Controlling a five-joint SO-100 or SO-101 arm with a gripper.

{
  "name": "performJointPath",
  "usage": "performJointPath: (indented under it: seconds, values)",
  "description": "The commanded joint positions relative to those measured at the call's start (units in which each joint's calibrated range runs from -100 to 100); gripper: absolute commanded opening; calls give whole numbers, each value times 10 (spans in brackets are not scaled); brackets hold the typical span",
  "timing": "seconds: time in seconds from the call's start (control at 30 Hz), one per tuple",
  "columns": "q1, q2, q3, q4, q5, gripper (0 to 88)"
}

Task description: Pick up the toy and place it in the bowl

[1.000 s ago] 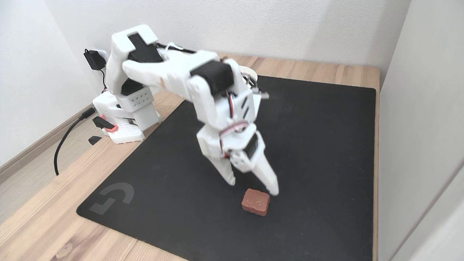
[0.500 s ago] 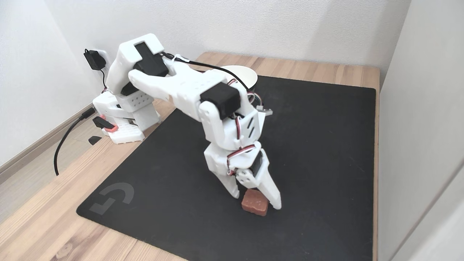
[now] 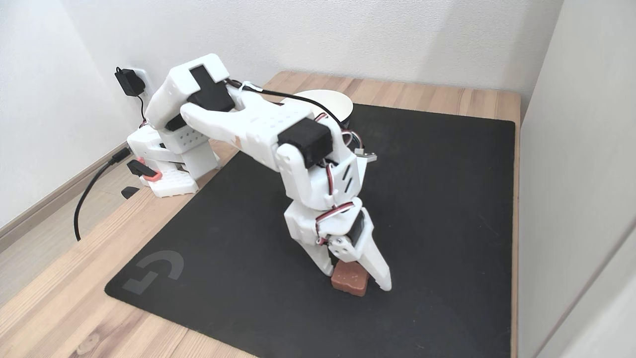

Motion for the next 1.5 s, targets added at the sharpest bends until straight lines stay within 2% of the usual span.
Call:
performJointPath:
  seconds: [0.0, 0.1, 0.17, 0.2, 0.3, 0.63, 0.8, 1.0, 1.1, 1.3, 1.47]
  values:
    - [2, 3, -5, 1, -3, 337]
    - [2, 3, -3, 13, -3, 290]
    - [2, 3, -3, 14, -3, 214]
    - [2, 3, -3, 14, -3, 134]
    - [3, 3, -3, 14, -4, 26]
    - [2, -2, -3, 5, -4, 24]
    - [7, -27, -1, -6, -70, 22]
    - [-5, -126, 52, -31, -76, 22]
    - [-13, -176, 95, -41, -104, 22]
    - [-79, -328, 247, -78, -170, 22]
    - [-147, -468, 400, -119, -206, 22]
